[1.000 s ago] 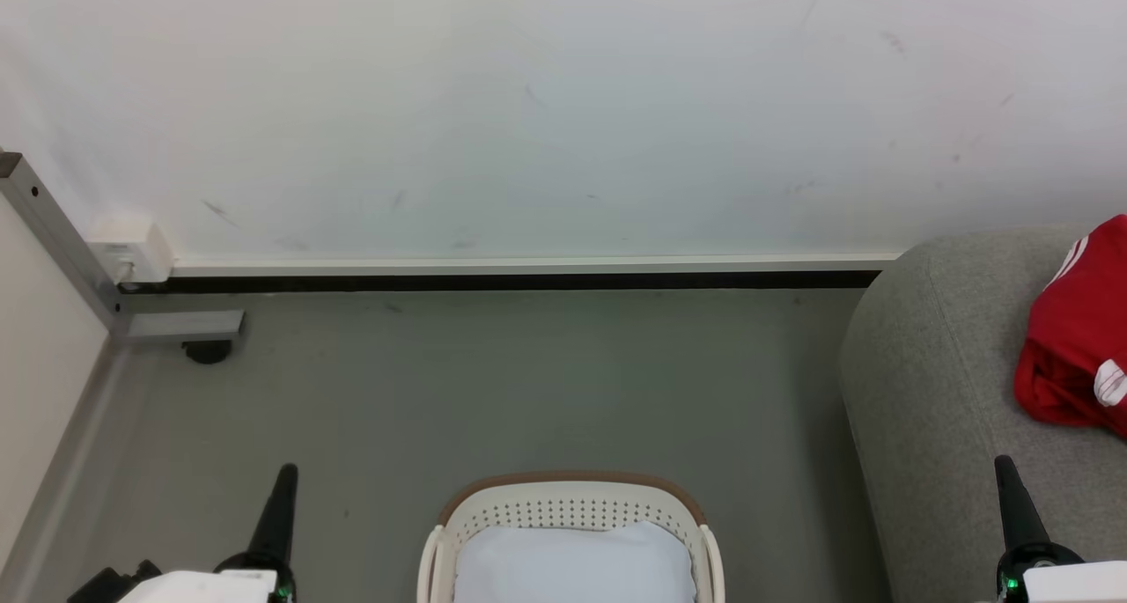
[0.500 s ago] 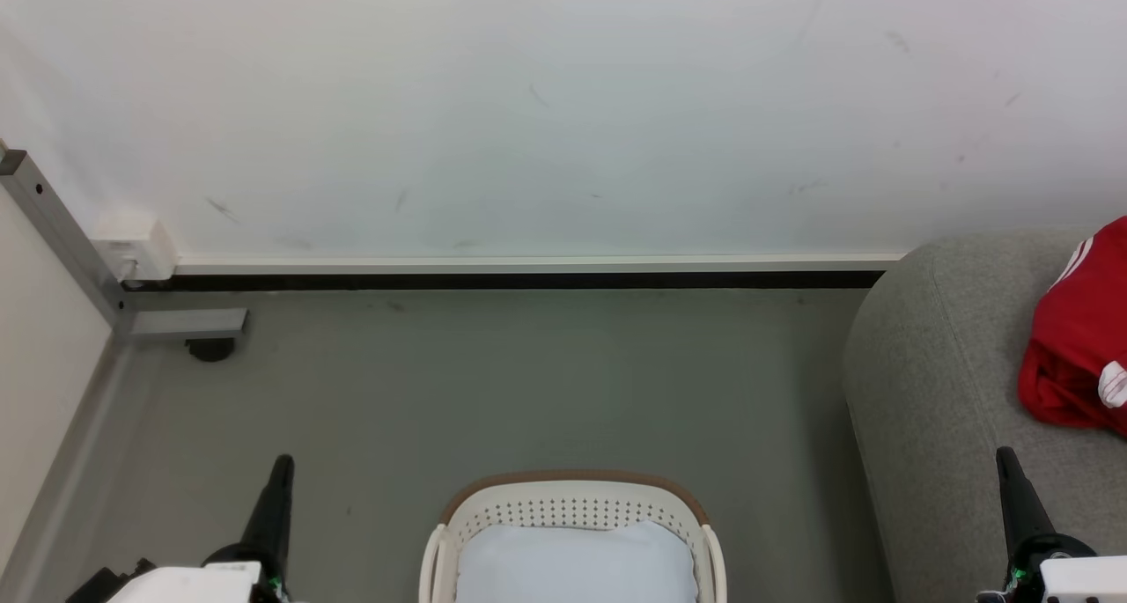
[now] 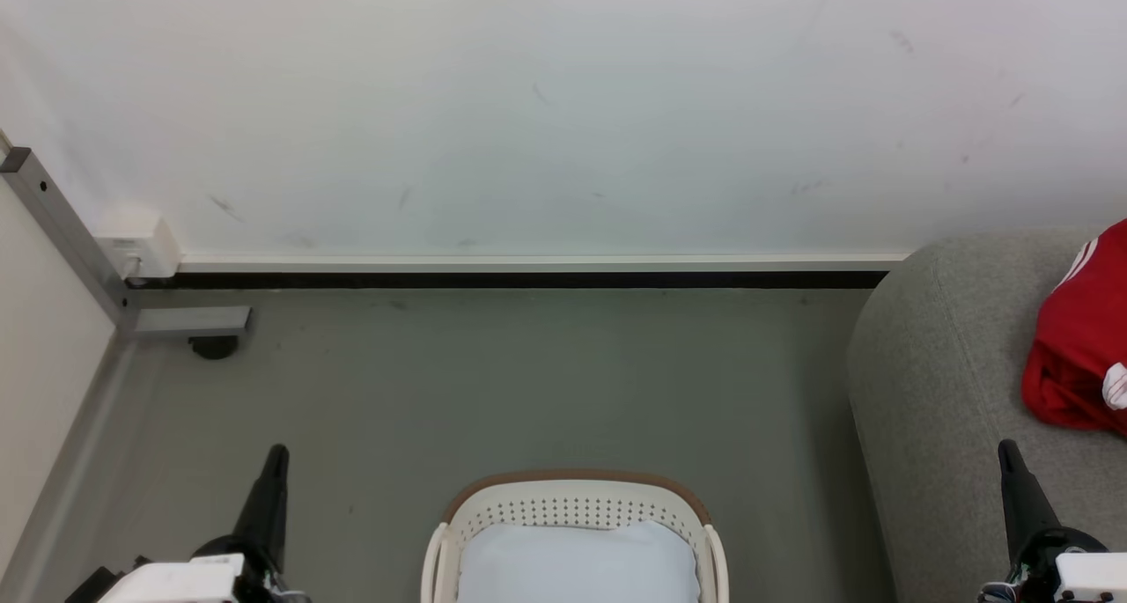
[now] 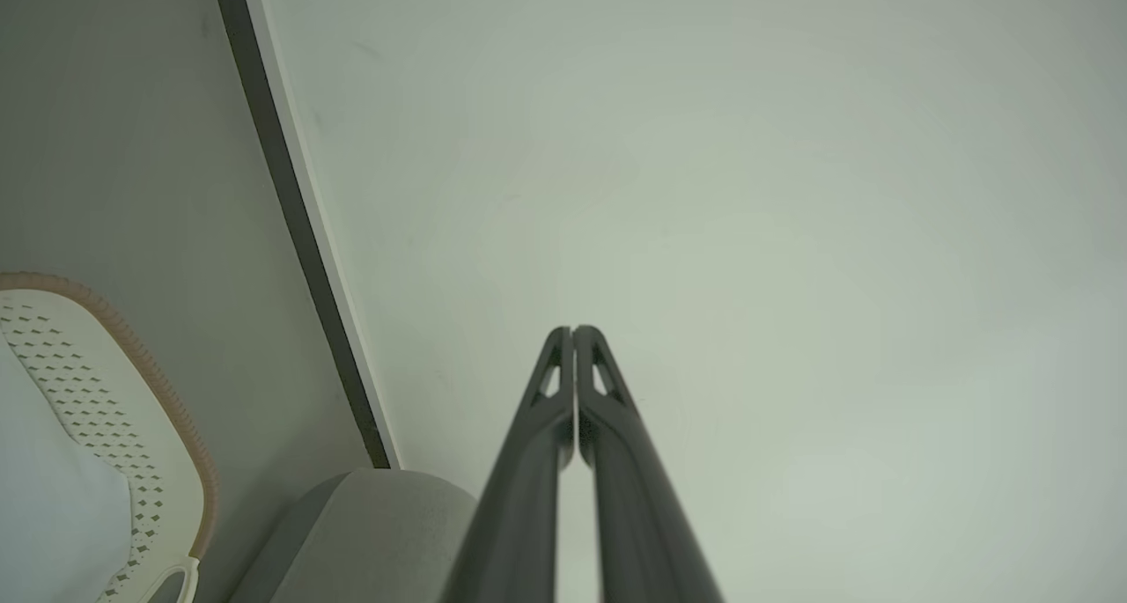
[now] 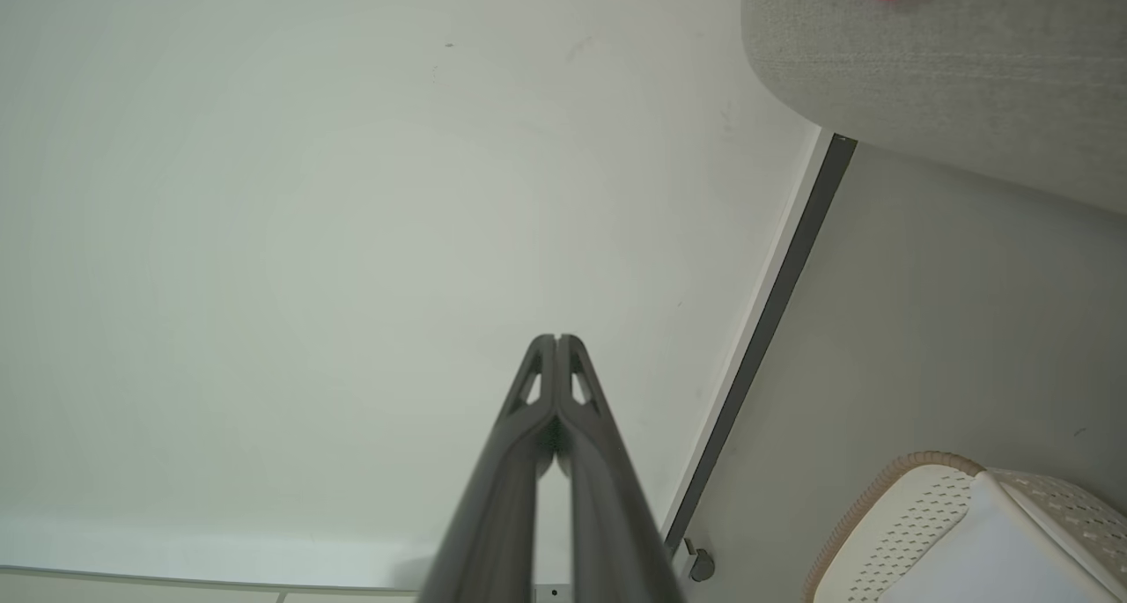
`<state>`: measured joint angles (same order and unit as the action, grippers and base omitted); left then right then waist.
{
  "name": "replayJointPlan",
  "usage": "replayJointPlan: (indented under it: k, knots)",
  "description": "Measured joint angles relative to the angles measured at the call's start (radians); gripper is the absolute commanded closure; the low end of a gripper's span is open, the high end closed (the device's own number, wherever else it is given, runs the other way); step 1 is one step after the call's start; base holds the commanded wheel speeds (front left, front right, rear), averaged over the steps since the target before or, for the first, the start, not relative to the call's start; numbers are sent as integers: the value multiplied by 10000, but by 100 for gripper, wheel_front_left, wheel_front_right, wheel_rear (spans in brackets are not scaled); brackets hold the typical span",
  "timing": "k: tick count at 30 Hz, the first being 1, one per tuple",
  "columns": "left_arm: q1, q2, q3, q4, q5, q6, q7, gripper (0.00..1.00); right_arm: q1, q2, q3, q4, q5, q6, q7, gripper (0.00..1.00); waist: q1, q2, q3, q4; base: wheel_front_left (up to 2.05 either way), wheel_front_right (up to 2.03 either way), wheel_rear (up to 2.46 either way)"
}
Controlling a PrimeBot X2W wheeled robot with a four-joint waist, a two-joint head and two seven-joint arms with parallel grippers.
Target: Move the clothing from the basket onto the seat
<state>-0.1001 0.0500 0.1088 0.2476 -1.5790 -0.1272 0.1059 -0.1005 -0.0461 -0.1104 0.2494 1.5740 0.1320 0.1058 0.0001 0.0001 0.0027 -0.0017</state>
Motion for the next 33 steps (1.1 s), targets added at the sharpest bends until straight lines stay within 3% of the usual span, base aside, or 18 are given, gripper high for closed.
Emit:
replayJointPlan:
  k: [33]
  knots:
    - [-45, -13, 56, -13, -268, -15, 81, 100, -20, -10, -25, -35, 380, 0, 84, 100, 0, 0, 4, 17, 0, 0, 0]
